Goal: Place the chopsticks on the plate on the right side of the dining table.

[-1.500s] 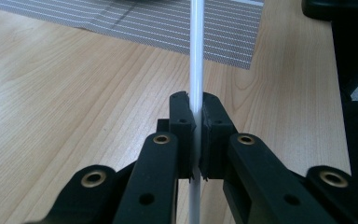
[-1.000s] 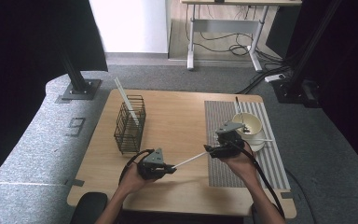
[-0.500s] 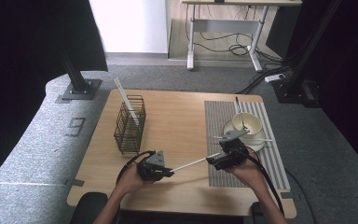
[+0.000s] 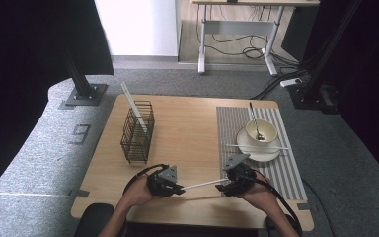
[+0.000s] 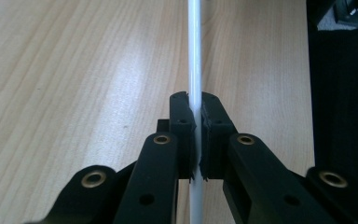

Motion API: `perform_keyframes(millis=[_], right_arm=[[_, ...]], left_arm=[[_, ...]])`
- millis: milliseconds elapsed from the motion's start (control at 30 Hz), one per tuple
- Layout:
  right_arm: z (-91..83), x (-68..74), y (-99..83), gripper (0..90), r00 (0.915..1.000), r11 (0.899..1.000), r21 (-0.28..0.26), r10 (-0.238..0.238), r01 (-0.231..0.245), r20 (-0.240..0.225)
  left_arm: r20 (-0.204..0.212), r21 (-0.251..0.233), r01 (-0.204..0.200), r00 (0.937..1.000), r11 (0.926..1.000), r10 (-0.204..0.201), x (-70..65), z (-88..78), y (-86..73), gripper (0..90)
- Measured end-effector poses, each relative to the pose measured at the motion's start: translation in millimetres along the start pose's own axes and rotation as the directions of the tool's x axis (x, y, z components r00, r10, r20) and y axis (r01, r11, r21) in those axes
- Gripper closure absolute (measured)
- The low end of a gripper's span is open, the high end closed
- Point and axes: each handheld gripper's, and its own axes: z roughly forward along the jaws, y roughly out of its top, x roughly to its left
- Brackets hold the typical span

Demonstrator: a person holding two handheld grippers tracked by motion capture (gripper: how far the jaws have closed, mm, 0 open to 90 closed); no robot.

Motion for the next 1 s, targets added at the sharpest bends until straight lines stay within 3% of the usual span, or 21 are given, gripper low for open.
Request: perform_keyframes(millis=[333, 700, 867, 1000], right_arm=[[15.7, 8.8, -4.2, 55.4, 0.9969, 0.995, 0.061, -0.070, 0.072, -0.036], [18.7, 9.8, -5.7, 67.5, 0.9894, 0.988, 0.090, -0.114, 0.122, -0.090], [17.2, 9.8, -6.7, 73.2, 0.9805, 0.983, 0.110, -0.133, 0.149, -0.145], [16.3, 12.0, -7.1, 78.4, 0.9701, 0.980, 0.116, -0.135, 0.160, -0.202]], left_arm=[[0.030, 0.025, -0.031, 0.9991, 0.9992, 0.030, -2.8, 2.2, 0.5, 85.7], [0.037, 0.023, -0.043, 0.9984, 0.9988, 0.043, -2.6, 1.5, -0.2, 85.5], [0.006, 0.001, -0.052, 0.9986, 0.9986, 0.052, -1.4, 1.2, -1.9, 83.0], [-0.045, -0.022, -0.044, 0.9981, 0.9988, 0.043, 0.7, -1.4, -3.3, 78.4]])
